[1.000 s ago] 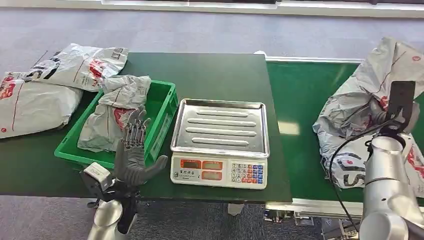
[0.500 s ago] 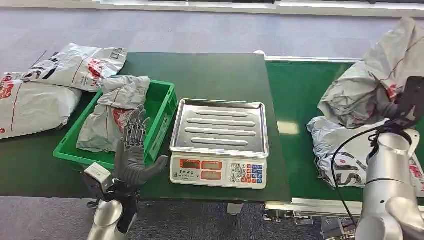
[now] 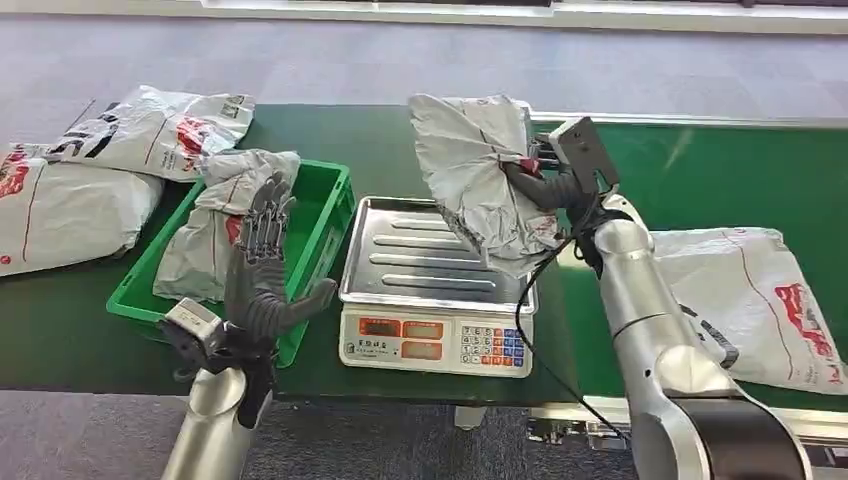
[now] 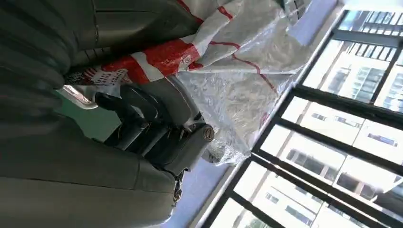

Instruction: Moved the parcel from conveyor to table for the left to box.

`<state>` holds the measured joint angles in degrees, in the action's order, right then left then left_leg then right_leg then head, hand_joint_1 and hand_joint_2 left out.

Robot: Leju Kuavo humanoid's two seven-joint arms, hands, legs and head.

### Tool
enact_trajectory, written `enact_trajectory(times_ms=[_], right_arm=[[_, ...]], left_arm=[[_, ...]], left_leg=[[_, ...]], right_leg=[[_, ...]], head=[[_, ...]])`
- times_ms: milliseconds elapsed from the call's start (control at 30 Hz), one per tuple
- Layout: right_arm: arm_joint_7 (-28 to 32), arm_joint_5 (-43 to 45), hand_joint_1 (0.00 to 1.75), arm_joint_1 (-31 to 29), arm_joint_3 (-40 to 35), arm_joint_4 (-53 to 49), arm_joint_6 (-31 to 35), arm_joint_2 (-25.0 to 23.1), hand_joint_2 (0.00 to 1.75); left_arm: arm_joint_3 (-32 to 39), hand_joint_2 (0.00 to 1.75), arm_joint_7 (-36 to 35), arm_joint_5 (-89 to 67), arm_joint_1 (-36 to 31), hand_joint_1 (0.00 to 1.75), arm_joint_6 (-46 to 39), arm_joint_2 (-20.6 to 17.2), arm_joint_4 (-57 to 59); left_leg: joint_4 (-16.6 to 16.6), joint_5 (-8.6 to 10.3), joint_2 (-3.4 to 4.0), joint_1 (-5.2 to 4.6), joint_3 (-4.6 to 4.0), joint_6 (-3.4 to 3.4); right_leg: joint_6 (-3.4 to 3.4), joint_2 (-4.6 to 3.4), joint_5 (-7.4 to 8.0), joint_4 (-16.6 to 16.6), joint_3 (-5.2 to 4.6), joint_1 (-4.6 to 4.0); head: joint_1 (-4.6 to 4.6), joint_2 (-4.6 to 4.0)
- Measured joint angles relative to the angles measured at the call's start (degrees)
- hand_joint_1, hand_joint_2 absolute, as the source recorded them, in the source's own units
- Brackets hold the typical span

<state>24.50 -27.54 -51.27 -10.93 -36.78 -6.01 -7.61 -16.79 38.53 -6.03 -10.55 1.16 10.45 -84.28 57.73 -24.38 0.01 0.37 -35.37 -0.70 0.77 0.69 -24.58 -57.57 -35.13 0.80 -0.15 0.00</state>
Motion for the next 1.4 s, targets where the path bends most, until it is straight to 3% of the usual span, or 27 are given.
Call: enact_trajectory(times_ms=[100, 267, 367, 1067, 1400], right_arm=[[-2.06, -0.64, 1.75, -0.99, -1.09, 1.66, -0.04, -0.39, 1.75], [-11.82, -4.37, 1.75, -2.49, -3.25, 6.57, -0.09, -0.65, 1.75], [-12.48, -4.59, 1.75, -2.48, -3.60, 9.20, -1.16, -0.72, 1.75], [-11.92, -5.38, 1.75, -2.39, -4.35, 15.16, -3.08, -0.72, 1.75], [-1.38, -5.07, 1.75, -1.25, -5.00, 16.13, -7.56, -5.39, 1.75]], left_arm=[[0.09, 1.75, 0.07, 0.02, -0.20, 0.00, -0.44, -0.17, 0.55], [0.11, 1.75, 0.15, 0.02, -0.14, 0.00, -0.76, -0.39, 0.87], [0.11, 1.75, 0.13, 0.02, -0.11, 0.00, -0.74, -0.39, 0.87], [0.11, 1.75, 0.11, 0.02, -0.10, 0.00, -0.74, -0.39, 1.00], [0.11, 1.75, 0.41, 0.04, 0.56, 0.00, -0.74, -0.39, 0.26]], left_leg=[[0.00, -0.04, 0.04, -0.07, -0.01, 0.02], [0.01, -0.05, -0.01, -0.07, -0.02, 0.05], [0.01, -0.05, 0.01, -0.06, -0.02, 0.04], [0.01, -0.05, 0.03, -0.06, -0.02, 0.04], [0.00, -0.07, 0.20, -0.05, -0.03, 0.01]], right_leg=[[0.02, -0.09, 0.02, 0.03, -0.02, 0.06], [0.03, 0.01, 0.01, 0.04, -0.02, 0.05], [0.03, -0.03, 0.01, 0.03, -0.02, 0.04], [0.02, -0.06, 0.01, 0.03, -0.06, 0.03], [0.01, -0.27, 0.00, 0.02, -0.16, 0.00]], head=[[0.00, -0.02], [0.00, 0.00], [-0.02, 0.00], [-0.02, 0.00], [-0.02, 0.00]])
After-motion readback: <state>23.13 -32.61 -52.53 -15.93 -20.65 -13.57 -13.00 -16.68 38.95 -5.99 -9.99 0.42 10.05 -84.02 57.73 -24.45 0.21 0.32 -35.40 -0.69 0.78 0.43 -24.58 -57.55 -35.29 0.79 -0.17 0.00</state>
